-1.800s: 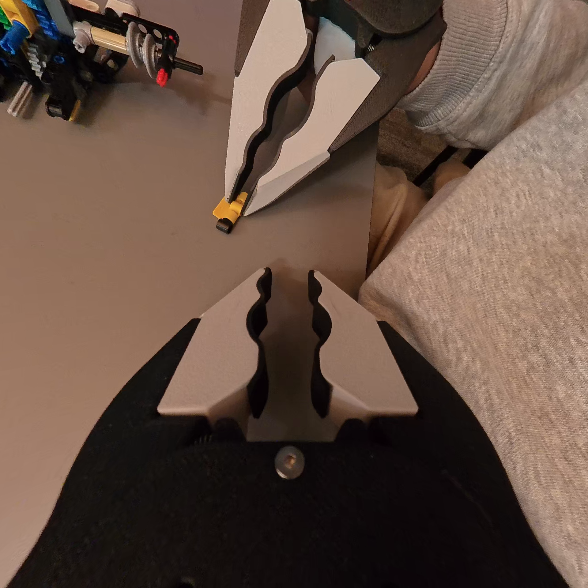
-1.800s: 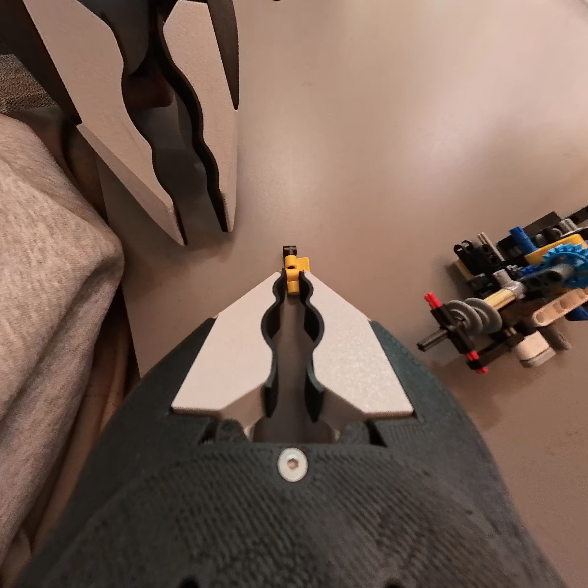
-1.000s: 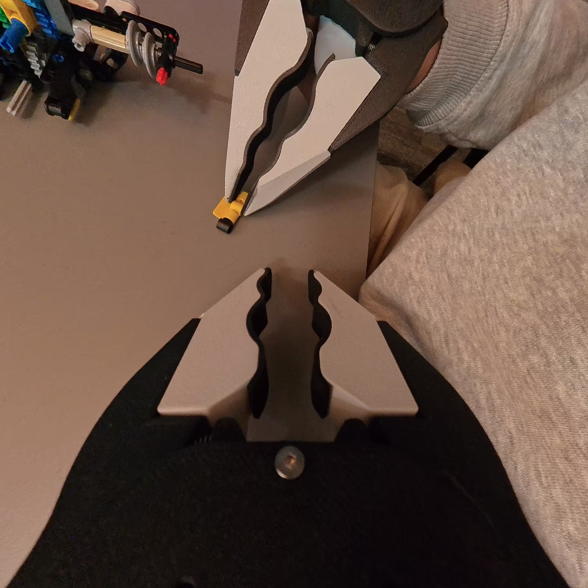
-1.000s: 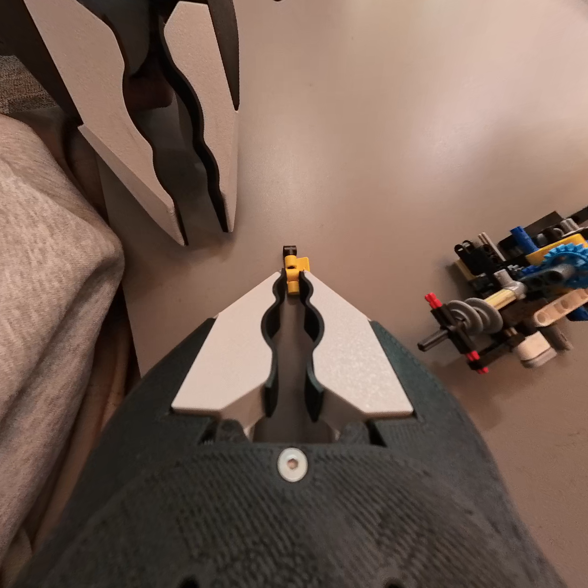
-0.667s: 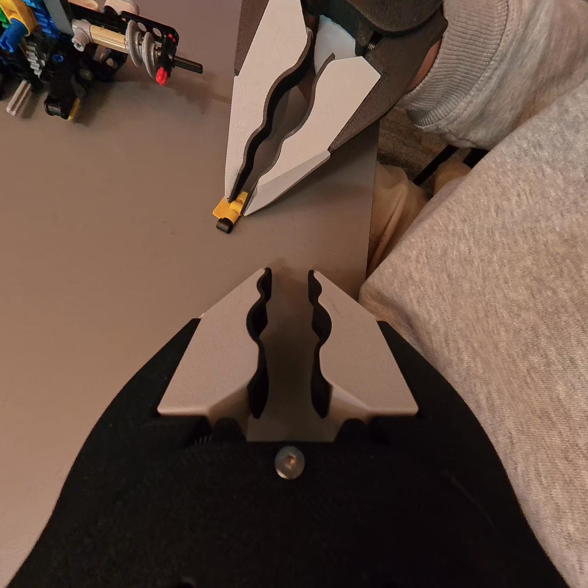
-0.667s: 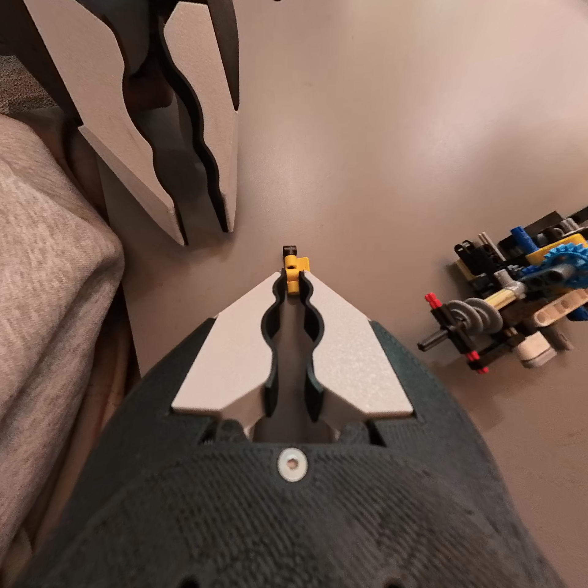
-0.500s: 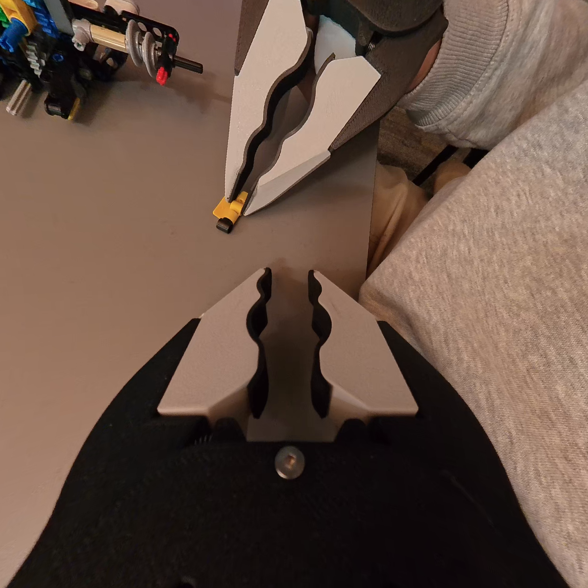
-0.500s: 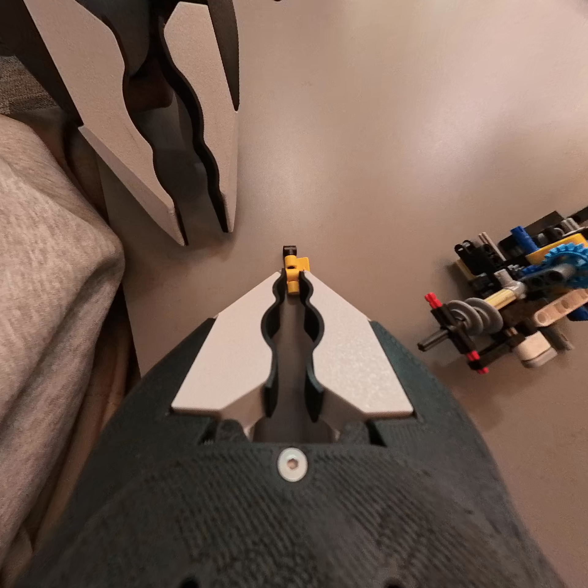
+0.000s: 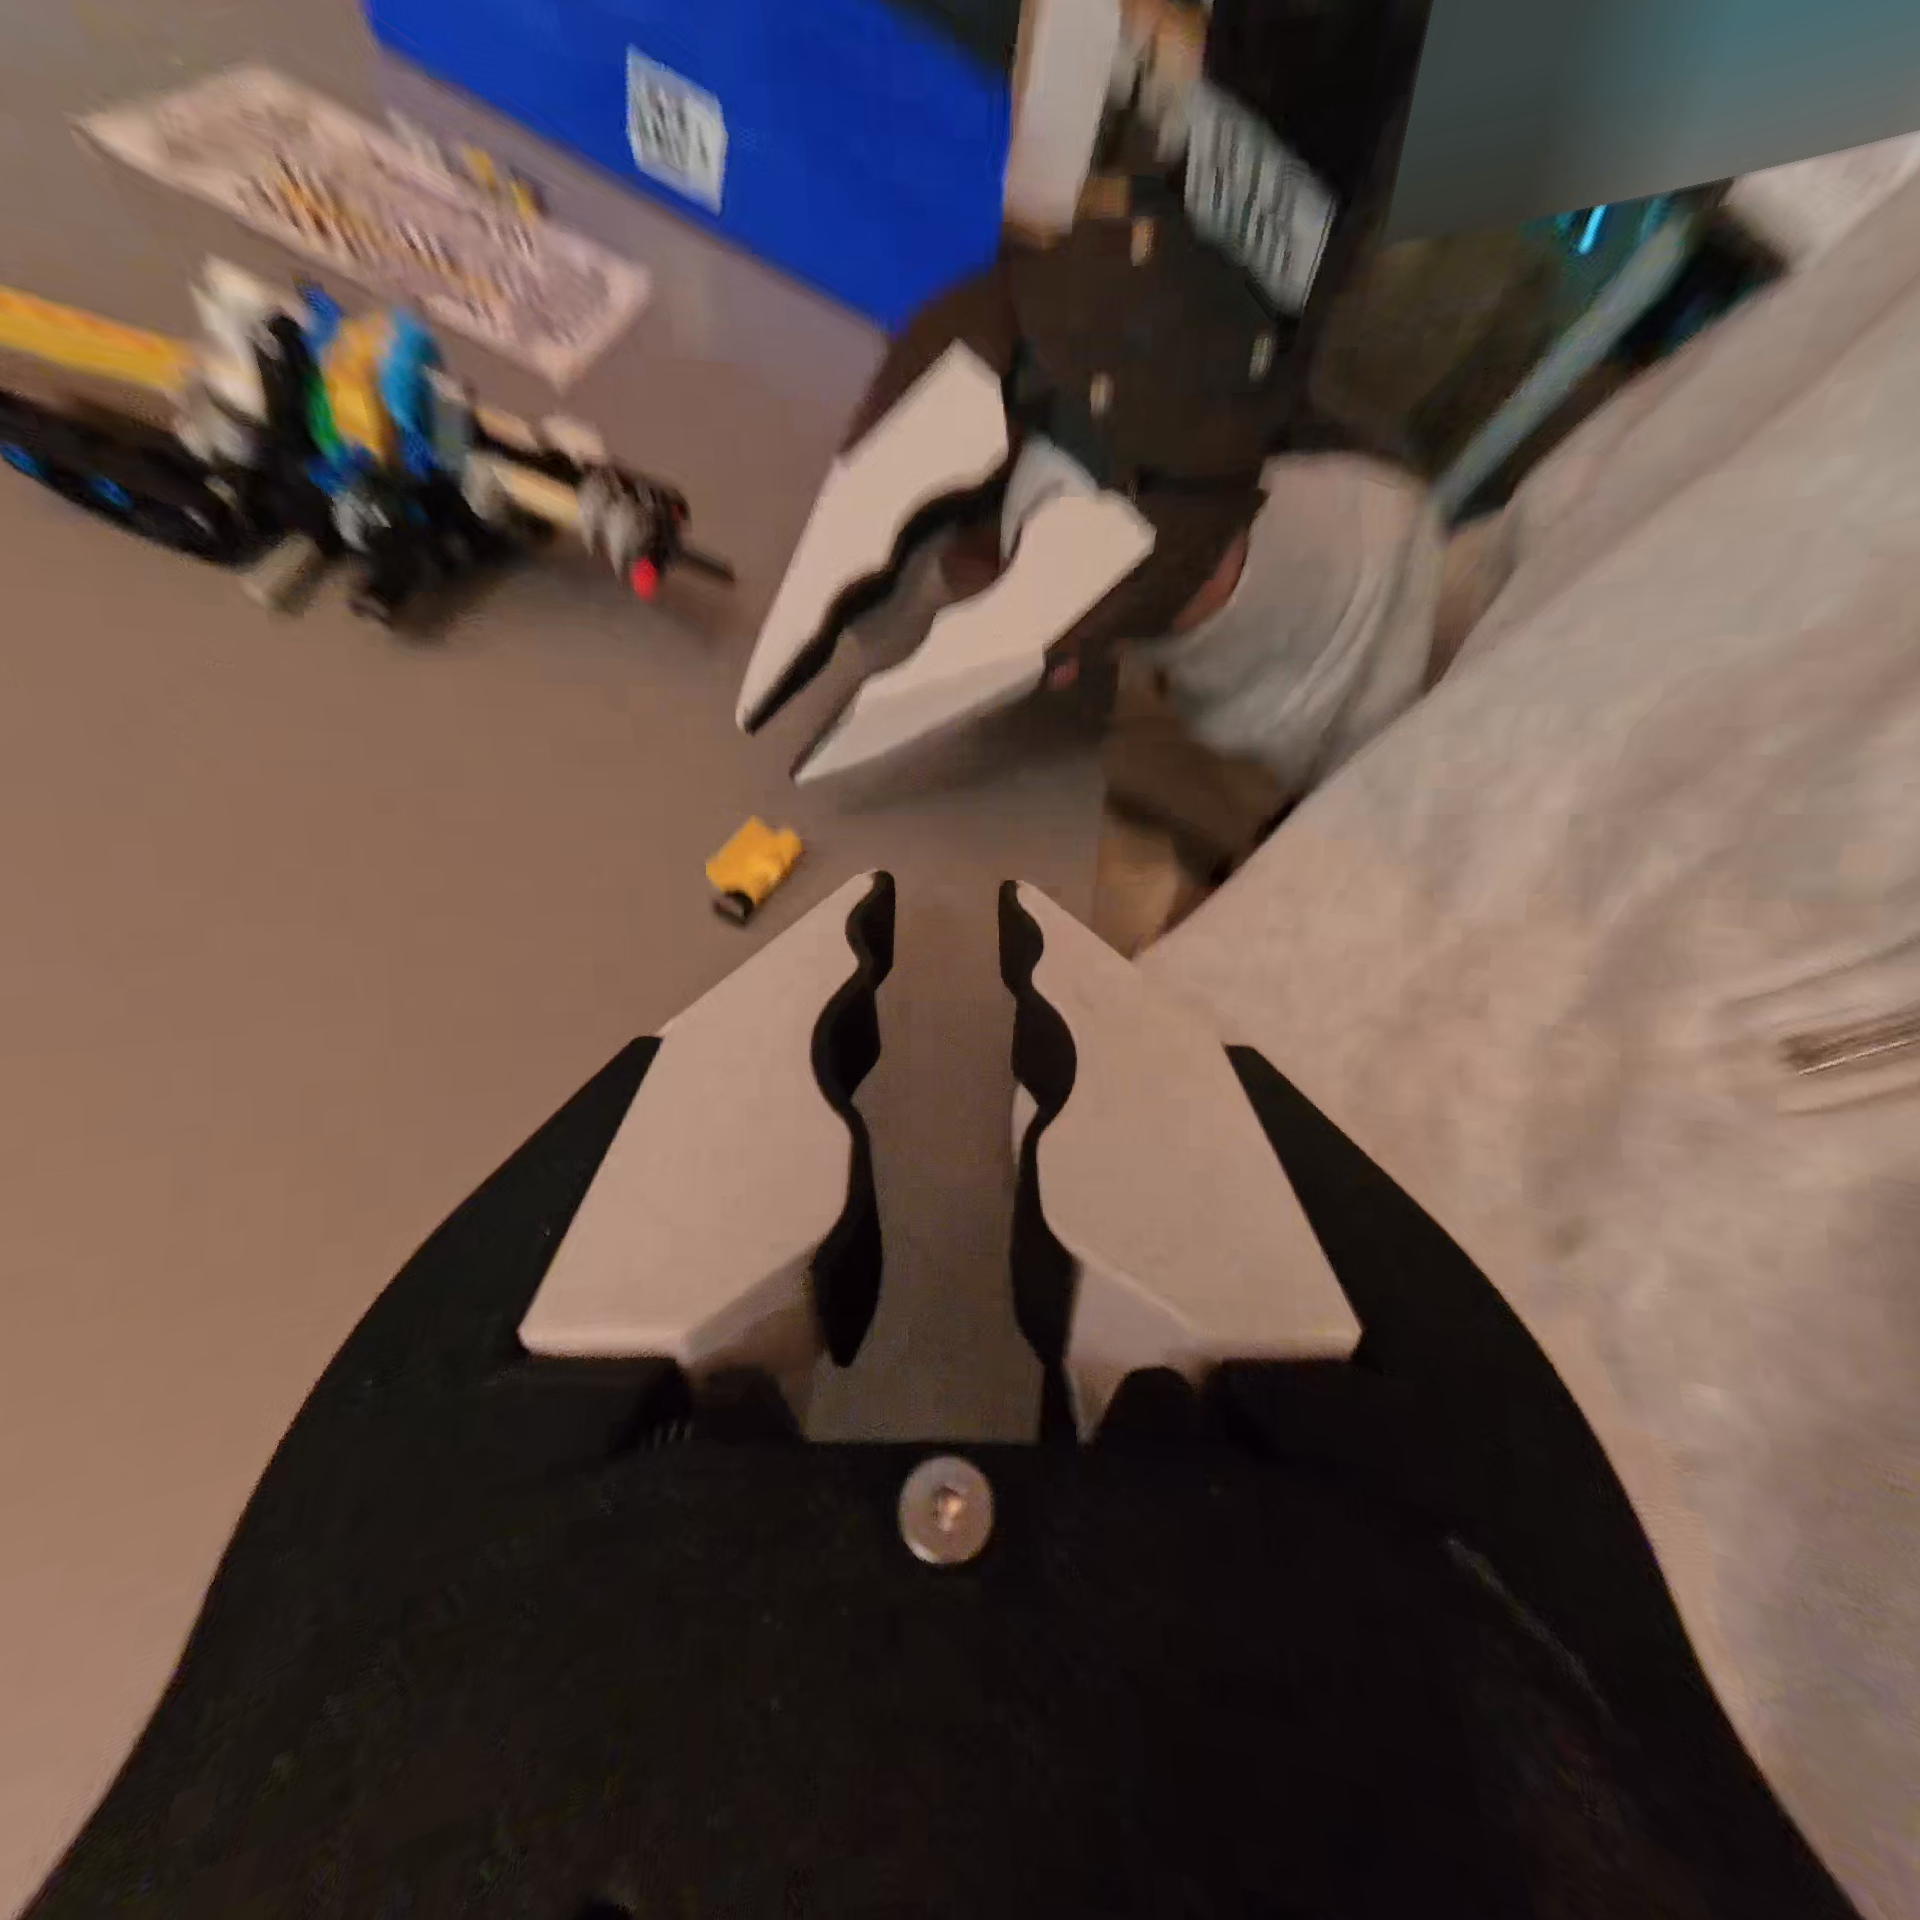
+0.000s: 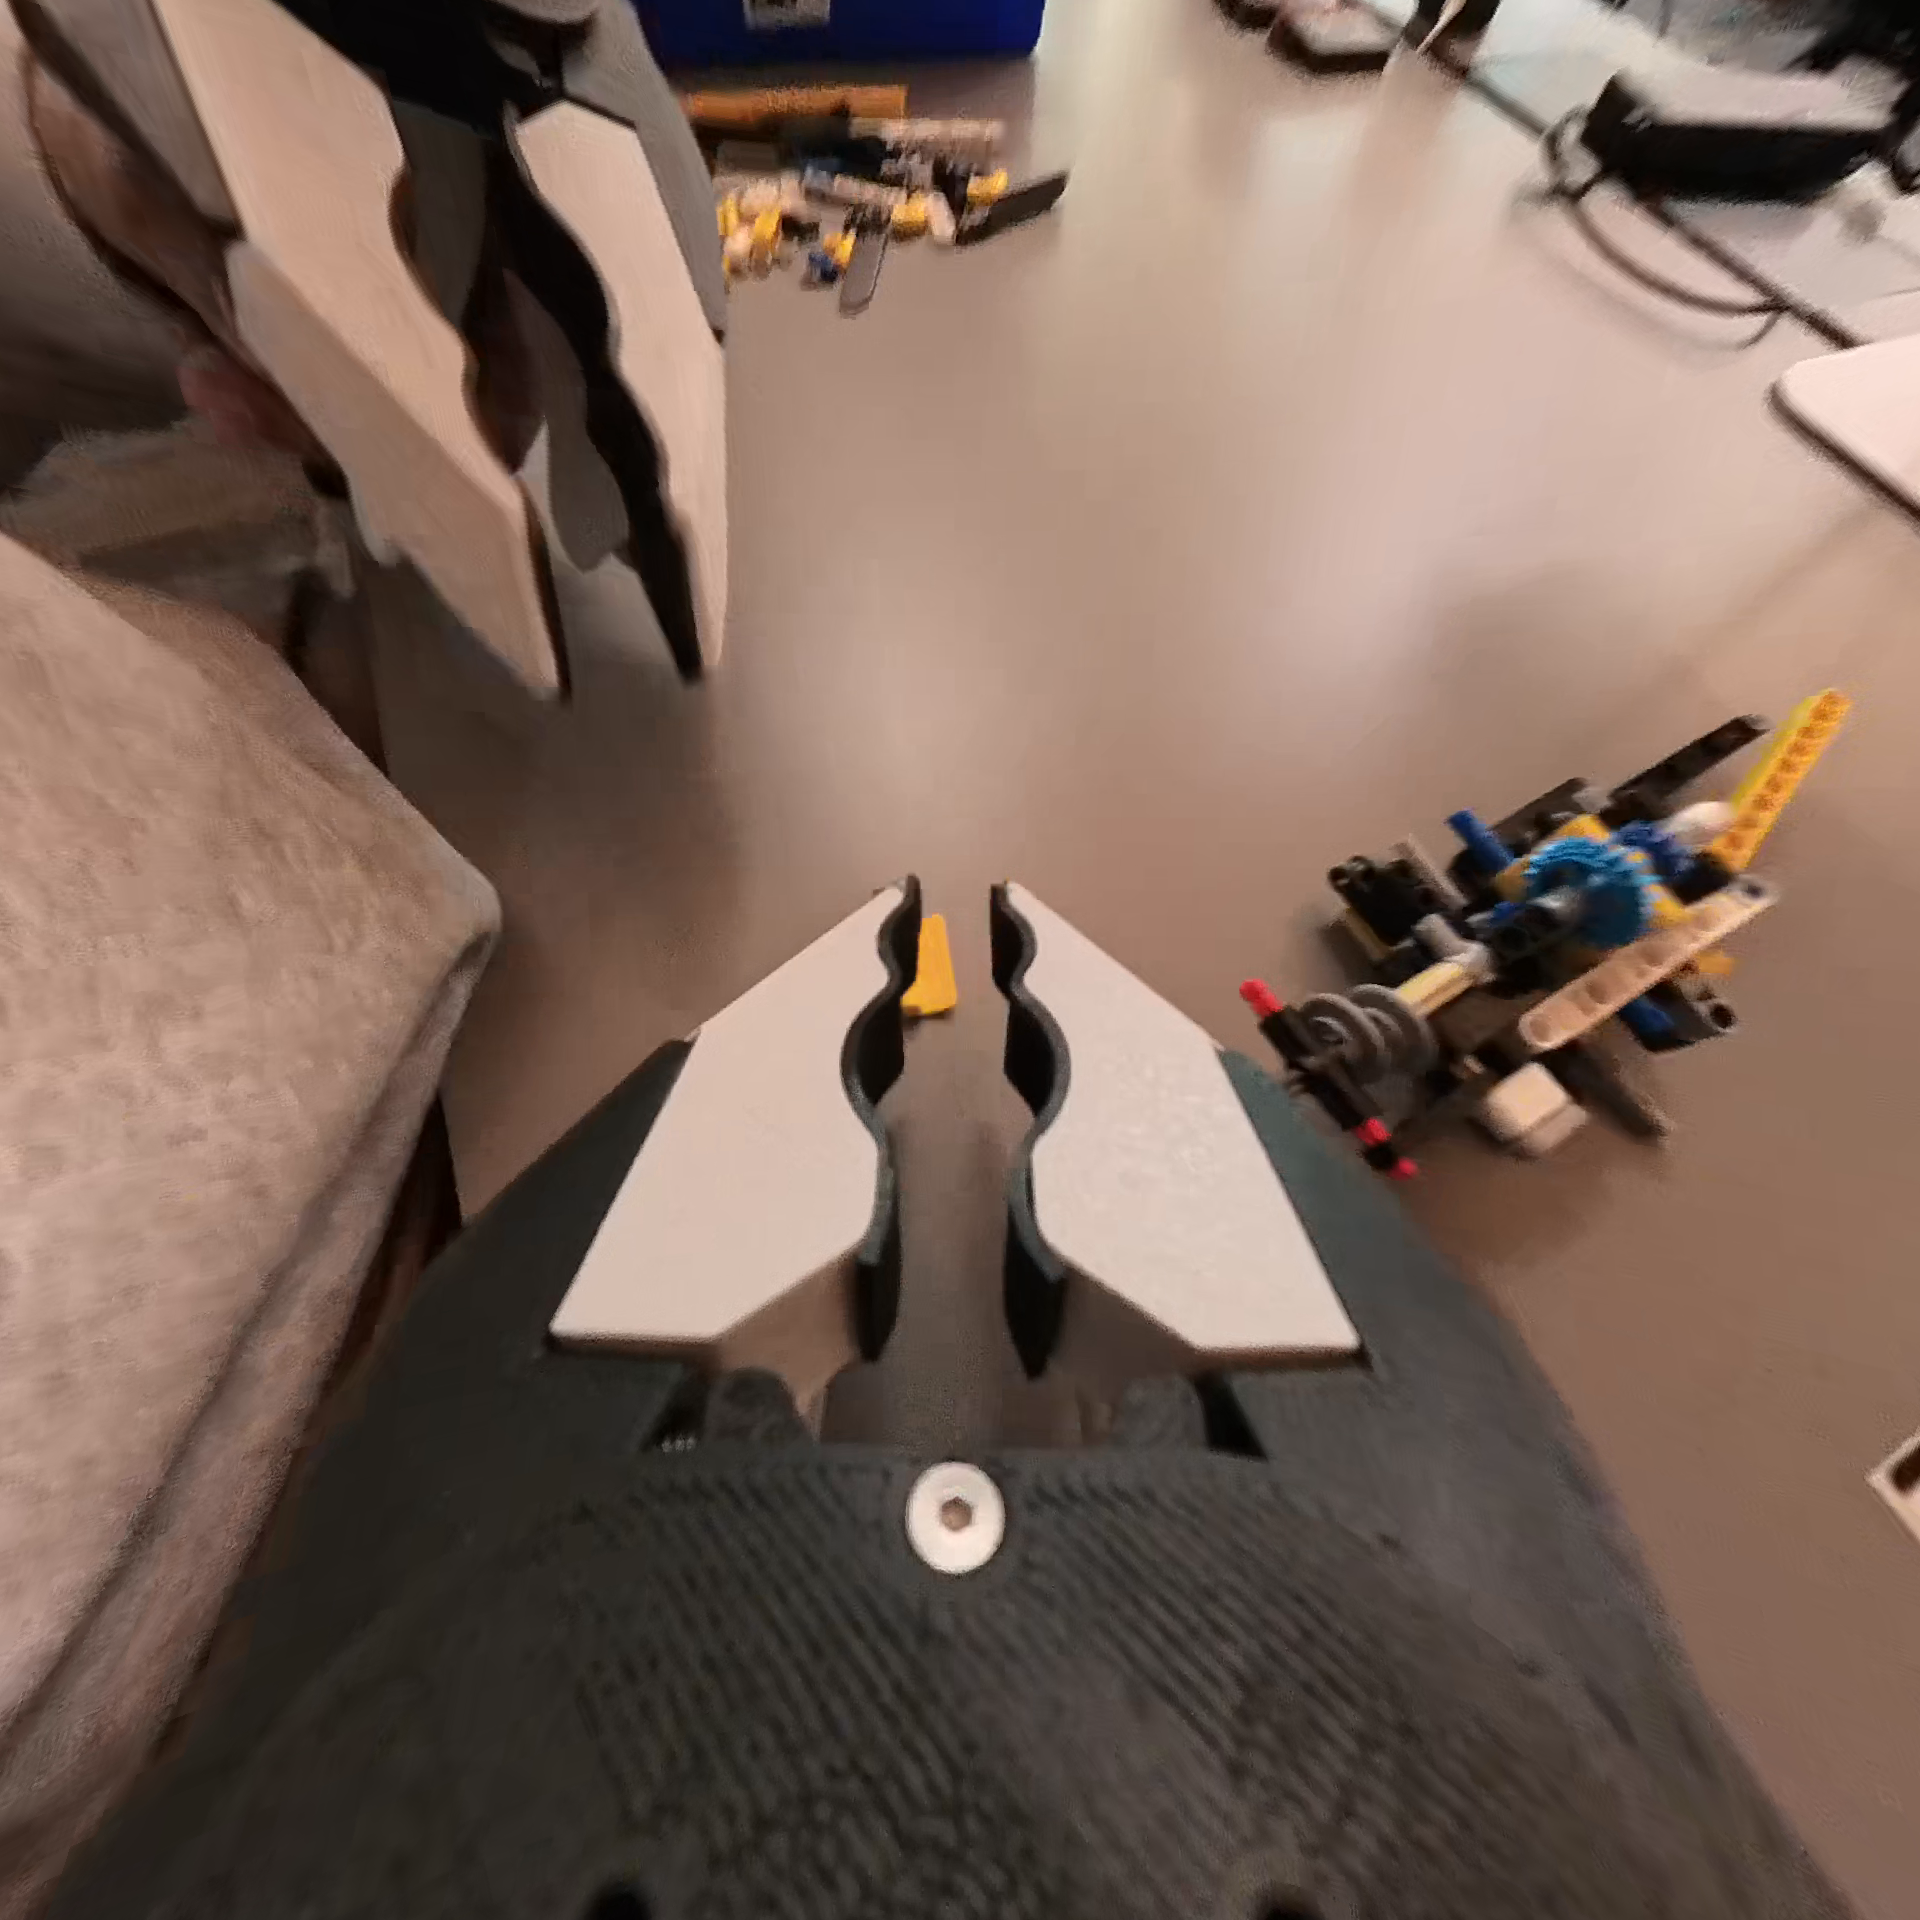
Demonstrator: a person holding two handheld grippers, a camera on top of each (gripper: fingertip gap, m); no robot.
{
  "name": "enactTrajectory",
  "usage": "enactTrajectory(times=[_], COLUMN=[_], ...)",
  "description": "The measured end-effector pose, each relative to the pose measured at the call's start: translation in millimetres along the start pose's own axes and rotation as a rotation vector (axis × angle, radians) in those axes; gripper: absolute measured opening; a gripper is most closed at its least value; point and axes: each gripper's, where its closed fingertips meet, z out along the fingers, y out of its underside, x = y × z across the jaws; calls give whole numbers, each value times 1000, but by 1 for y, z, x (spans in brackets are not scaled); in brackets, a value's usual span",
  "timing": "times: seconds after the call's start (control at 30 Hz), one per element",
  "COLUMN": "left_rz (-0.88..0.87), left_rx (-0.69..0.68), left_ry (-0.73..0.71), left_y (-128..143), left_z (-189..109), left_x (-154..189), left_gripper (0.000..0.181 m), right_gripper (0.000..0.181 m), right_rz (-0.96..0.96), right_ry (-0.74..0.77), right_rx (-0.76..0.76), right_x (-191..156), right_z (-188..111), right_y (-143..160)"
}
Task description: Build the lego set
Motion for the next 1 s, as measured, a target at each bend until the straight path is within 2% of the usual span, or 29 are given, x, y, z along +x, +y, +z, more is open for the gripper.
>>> enactTrajectory(times=[0.07, 0.13, 0.2, 0.27, 0.37, 0.5, 0.67, 1.0], left_rz=[-70, -119, -139, -154, -172, -184, -213, -257], left_rx=[137, 226, 265, 277, 296, 302, 301, 309], left_ry=[-19, -91, -158, -200, -230, -241, -234, -237], left_y=[-26, -40, -44, -46, -53, -66, -73, -73], left_z=[-15, -25, -29, -28, -24, -16, -6, 1], left_x=[-7, -25, -42, -57, -73, -90, -107, -119], left_gripper=[18, 19, 18, 18, 18, 18, 17, 17], right_gripper=[12, 12, 5, 0, 0, 1, 0, 0], right_rz=[26, 58, 43, 8, 43, 170, 269, 352], right_ry=[10, -1, -9, 48, 130, 178, 448, 458], right_rx=[75, 174, 320, 483, 583, 610, 498, 481], right_x=[7, 12, 16, 26, 51, 84, 134, 146], right_z=[-10, -22, -41, -68, -93, -105, -112, -111], right_y=[-12, -26, -45, -64, -66, -50, -16, 0])
